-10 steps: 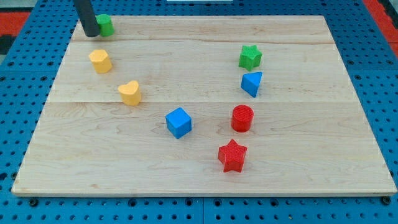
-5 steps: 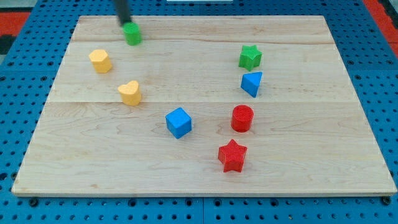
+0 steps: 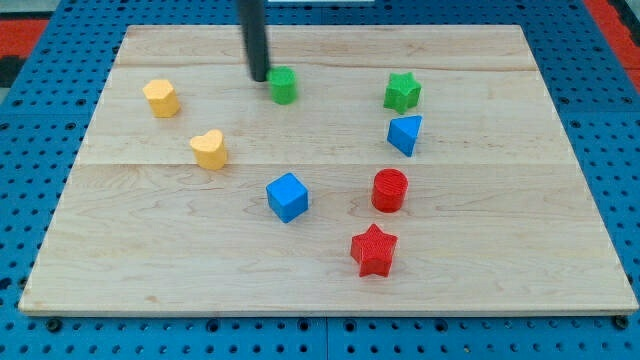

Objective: Push the green circle to the top left of the green star

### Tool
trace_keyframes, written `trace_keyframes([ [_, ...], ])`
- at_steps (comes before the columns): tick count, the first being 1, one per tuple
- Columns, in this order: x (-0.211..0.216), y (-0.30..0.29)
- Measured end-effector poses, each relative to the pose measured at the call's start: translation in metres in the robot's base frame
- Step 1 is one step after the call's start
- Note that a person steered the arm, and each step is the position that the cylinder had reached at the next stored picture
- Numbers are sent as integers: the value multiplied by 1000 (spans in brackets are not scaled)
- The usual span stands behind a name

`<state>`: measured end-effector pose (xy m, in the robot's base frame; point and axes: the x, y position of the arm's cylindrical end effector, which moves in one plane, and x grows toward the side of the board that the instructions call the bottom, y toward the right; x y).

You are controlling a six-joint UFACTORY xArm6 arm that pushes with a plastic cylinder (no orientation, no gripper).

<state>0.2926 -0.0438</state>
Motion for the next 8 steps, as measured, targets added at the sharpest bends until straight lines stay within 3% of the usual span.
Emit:
trace_keyframes([
  [1,-8,75],
  [3,-7,-27],
  [4,61,-7],
  [5,68,6],
  [6,18,54],
  [7,7,65],
  [8,-7,4],
])
